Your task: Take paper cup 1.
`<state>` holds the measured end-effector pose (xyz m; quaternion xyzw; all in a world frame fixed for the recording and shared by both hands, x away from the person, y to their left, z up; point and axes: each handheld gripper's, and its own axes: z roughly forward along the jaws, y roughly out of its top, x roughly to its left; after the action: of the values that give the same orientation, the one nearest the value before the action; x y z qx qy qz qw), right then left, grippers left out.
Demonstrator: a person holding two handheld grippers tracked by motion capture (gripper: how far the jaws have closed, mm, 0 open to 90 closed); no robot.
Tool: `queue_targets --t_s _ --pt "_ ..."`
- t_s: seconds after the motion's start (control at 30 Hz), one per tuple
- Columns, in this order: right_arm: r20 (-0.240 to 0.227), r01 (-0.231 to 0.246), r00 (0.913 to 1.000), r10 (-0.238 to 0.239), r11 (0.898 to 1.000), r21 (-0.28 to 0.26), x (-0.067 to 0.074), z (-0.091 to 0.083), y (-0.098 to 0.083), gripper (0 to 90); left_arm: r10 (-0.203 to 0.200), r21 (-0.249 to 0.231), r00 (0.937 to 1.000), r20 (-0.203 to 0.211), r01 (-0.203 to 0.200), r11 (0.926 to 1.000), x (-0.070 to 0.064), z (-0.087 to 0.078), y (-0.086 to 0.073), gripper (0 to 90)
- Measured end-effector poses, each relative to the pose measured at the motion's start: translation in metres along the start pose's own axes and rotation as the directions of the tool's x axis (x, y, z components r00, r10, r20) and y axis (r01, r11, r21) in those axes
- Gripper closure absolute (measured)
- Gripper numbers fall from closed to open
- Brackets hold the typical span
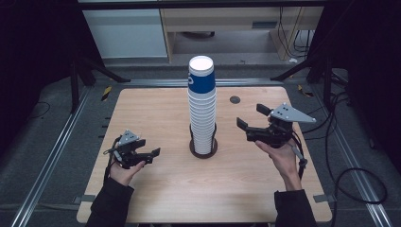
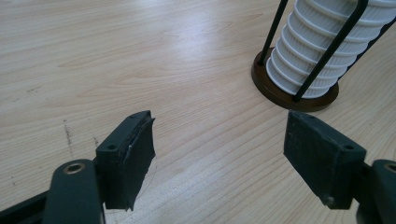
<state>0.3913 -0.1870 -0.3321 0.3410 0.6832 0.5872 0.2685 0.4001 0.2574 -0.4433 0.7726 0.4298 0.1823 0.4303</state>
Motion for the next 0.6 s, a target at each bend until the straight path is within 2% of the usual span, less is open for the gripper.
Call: queue_targets --t_s 0.2,0.6 --pt "-0.030 -0.003 0.9996 0.002 0.999 -0.042 0.005 0.005 0.018 12.7 0.004 0.000 1.0000 0.003 -0.004 1.0000 -0.001 0.001 0.001 23.9" --pt "-0.078 0.034 0.9961 -0.041 0.996 -0.079 0.022 0.020 0.046 11.2 0.005 0.005 1.0000 0.006 -0.005 1.0000 -0.002 0.002 0.001 23.6"
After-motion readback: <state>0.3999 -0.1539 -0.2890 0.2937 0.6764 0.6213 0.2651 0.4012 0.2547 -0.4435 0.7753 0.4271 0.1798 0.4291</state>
